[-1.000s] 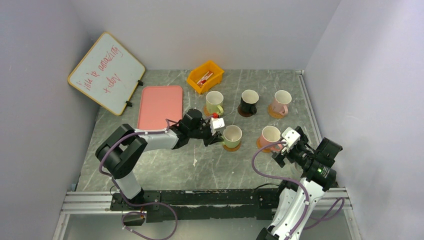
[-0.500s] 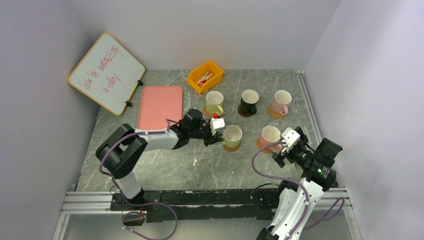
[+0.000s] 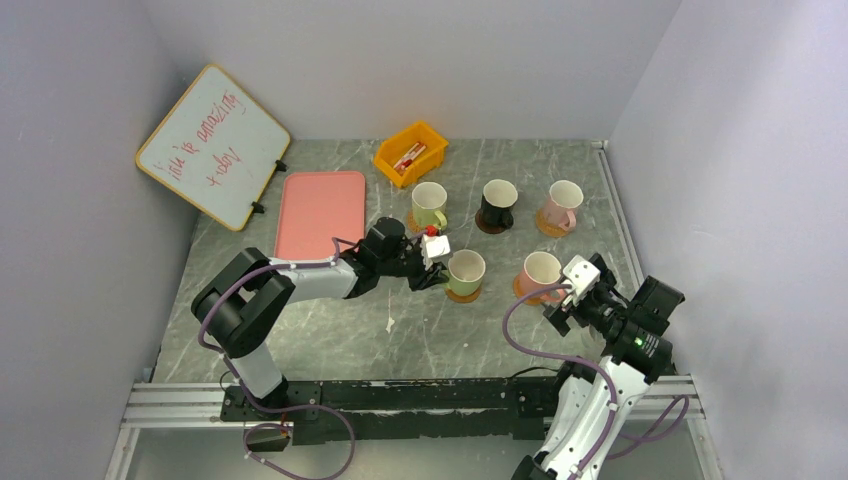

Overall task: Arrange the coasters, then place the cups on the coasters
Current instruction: Cup the coaster.

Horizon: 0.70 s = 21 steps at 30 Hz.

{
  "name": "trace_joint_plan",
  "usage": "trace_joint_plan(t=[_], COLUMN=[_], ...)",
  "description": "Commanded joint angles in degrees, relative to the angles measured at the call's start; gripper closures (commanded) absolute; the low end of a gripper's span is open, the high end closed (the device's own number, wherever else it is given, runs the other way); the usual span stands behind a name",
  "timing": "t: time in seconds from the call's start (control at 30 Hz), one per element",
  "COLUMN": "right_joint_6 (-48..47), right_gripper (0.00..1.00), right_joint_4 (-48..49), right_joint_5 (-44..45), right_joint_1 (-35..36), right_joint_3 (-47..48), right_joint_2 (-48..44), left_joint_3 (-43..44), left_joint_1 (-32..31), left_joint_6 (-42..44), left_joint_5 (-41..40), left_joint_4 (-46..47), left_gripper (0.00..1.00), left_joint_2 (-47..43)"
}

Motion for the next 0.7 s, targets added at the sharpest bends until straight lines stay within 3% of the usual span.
trace_joint_plan(t=[0.0, 0.23, 0.3, 0.33, 0.37, 0.67], right_joint_6=[-2.0, -2.0, -2.1, -2.1, -2.1, -2.2], right_gripper=[0.0, 0.0, 0.0, 0.0, 0.0, 0.0], right_joint_4=[-0.4, -0.5, -0.5, -0.5, -0.5, -0.6], right_joint_5=[-2.5, -2.6, -2.6, -2.5, -2.6, -2.7], right_joint_1=[-0.4, -0.4, -0.4, -0.4, -0.4, -0.5], right_joint_3=[-0.1, -0.1, -0.1, -0.1, -0.1, 0.0], right_joint_2=[-0.3, -0.2, -0.3, -0.3, -0.3, -0.2], left_joint_3=[1.6, 1.5, 1.5, 1.5, 1.4, 2.0], left_joint_1=[-0.3, -0.3, -0.3, -0.3, -0.3, -0.3], left_joint_6=[0.6, 0.9, 1.1, 1.4, 1.5, 3.2], left_joint_5=[0.3, 0.4, 0.7, 0.8, 0.7, 1.5], left_joint_4=[1.8, 1.7, 1.5, 1.3, 1.3, -1.1], left_gripper=[0.63, 0.44, 0.26, 0.07, 0.04, 0.03], left_joint_2=[-1.5, -1.9, -2.0, -2.1, -2.1, -2.9])
